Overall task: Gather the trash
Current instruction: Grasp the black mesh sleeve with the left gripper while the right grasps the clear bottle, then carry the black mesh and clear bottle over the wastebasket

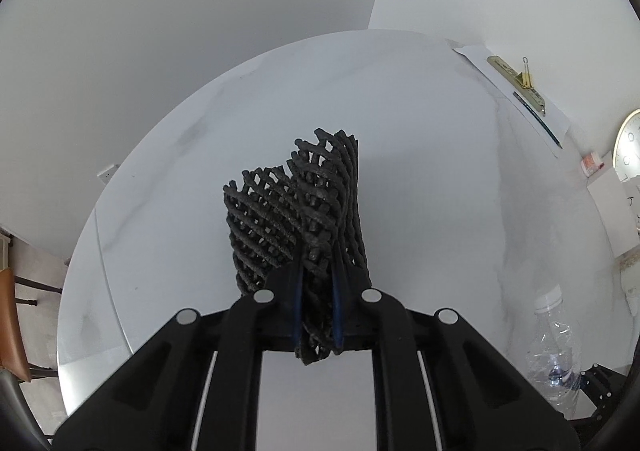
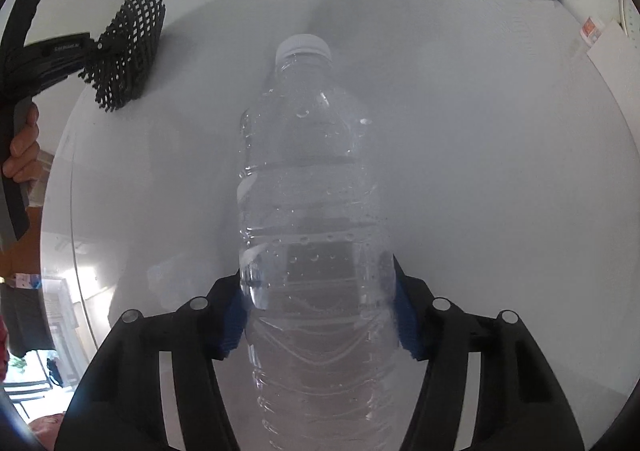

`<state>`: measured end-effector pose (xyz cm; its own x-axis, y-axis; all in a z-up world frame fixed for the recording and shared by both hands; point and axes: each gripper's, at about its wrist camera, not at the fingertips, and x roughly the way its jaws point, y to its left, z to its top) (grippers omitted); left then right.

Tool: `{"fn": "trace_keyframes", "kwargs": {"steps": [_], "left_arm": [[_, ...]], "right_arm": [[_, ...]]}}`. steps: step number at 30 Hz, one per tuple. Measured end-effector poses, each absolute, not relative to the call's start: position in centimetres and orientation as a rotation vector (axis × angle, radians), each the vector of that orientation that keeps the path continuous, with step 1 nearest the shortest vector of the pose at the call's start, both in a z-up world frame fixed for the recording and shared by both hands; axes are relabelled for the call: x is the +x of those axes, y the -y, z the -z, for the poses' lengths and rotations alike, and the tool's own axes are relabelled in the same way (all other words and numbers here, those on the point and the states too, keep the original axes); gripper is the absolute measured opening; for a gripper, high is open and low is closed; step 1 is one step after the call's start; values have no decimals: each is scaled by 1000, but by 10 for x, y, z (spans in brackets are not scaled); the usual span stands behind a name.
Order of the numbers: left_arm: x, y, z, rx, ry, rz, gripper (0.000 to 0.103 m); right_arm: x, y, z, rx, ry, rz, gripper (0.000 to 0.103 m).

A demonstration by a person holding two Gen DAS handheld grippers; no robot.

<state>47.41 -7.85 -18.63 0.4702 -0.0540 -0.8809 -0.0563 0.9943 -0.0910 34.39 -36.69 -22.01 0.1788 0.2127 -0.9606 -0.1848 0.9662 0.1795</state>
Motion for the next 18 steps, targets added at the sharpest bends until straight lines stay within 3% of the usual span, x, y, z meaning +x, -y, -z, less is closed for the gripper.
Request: {"fn": "trace_keyframes", "kwargs": {"steps": [10, 18], "left_arm": [[419, 72, 144, -143, -1023, 60, 11], [312, 55, 94, -154, -974, 75, 11]], "right_arm": [[306, 364, 194, 74, -1267, -302, 60], [242, 344, 140, 186, -1162, -387, 60]]}}
